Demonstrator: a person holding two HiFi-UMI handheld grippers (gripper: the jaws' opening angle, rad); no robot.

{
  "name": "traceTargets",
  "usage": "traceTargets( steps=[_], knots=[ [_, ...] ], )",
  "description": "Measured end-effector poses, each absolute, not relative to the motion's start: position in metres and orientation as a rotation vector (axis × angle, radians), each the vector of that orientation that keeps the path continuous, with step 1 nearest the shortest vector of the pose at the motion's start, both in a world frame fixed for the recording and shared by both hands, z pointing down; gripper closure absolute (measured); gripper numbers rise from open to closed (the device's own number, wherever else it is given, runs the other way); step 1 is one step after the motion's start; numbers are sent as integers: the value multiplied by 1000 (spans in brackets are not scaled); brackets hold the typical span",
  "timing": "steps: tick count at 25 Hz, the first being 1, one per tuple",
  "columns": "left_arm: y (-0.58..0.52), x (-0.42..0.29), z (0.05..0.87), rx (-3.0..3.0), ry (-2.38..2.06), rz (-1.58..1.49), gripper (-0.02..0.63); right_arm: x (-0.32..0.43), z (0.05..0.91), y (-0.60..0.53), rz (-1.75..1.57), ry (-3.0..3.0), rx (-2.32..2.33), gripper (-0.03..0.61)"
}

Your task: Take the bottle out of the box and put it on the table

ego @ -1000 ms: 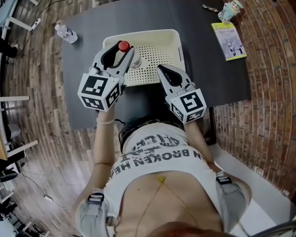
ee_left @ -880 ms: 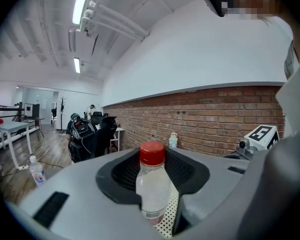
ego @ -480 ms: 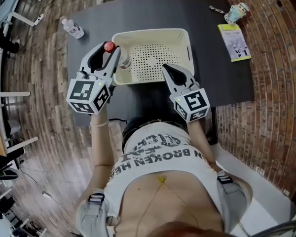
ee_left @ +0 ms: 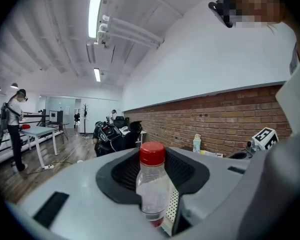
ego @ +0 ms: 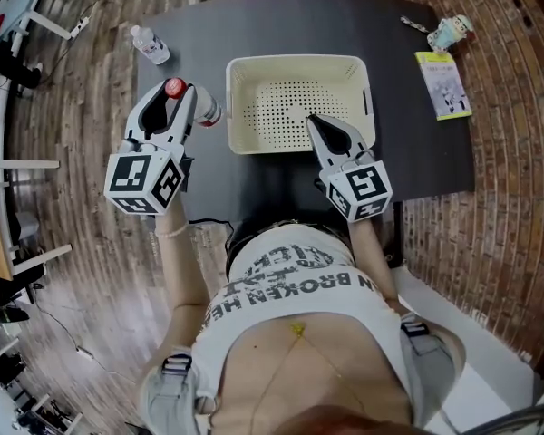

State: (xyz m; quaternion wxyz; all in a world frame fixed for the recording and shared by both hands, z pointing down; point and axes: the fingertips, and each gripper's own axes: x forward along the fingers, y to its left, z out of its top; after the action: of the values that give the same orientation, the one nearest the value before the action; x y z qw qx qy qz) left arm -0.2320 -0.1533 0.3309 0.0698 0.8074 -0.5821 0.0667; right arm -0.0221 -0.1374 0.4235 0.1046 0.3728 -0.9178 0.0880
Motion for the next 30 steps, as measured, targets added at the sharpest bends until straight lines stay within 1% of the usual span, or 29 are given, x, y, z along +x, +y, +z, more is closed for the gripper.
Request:
traceTargets(
  steps=[14,30],
  knots=[
    [-150,-271,347,2399,-1735,208,460,-49,426,-141,259,-2677,1126,569],
    [-153,-278,358,2390,-1710,222,460,-49,428,-145,261,-2657,1160,569]
  ],
)
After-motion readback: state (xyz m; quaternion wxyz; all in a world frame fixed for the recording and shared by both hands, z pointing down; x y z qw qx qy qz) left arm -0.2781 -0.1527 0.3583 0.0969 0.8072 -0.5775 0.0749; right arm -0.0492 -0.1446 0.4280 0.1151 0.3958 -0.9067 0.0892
